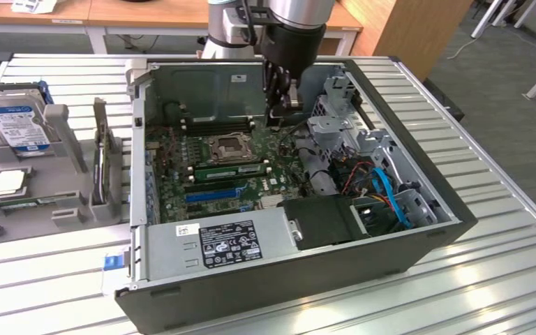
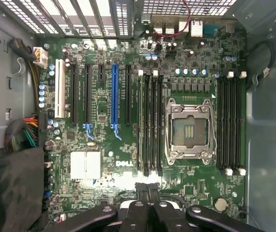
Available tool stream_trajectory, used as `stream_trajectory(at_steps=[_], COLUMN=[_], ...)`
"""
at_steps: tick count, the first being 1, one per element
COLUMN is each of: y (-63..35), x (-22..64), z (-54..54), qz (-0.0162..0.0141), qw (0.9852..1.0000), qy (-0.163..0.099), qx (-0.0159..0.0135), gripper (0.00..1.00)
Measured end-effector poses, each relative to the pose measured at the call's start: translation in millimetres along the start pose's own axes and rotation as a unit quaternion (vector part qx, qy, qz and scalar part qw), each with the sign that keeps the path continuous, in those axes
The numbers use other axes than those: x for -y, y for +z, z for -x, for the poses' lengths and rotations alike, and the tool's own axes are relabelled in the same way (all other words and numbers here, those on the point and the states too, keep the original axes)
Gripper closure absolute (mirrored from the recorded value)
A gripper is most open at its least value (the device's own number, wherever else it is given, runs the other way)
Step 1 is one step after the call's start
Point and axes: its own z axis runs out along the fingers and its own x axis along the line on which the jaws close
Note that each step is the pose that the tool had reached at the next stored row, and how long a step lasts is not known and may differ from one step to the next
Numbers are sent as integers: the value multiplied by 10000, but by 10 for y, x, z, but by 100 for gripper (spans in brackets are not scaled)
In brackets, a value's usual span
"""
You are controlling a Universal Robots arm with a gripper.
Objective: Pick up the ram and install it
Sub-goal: 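Press down the ram until it locks into place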
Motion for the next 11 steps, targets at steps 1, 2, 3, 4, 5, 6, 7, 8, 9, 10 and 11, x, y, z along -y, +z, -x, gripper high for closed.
stream_trajectory(at_steps=[1,2,3,4,5,6,7,8,9,10,11], y=[13,27,41,55,68,83,97,110,123,136,147], x=[0,1,1,1,1,2,2,2,3,3,3], z=[0,-1,-1,-2,-2,-2,-3,-4,-4,-4,-5], qz=[0,0,0,0,0,0,0,0,0,0,1], qw=[10000,10000,10000,10000,10000,10000,10000,10000,10000,10000,10000], qy=[0,0,0,0,0,0,0,0,0,0,0], qx=[1,1,1,1,1,1,1,1,1,1,1], gripper=[90,90,90,90,90,90,90,90,90,90,90])
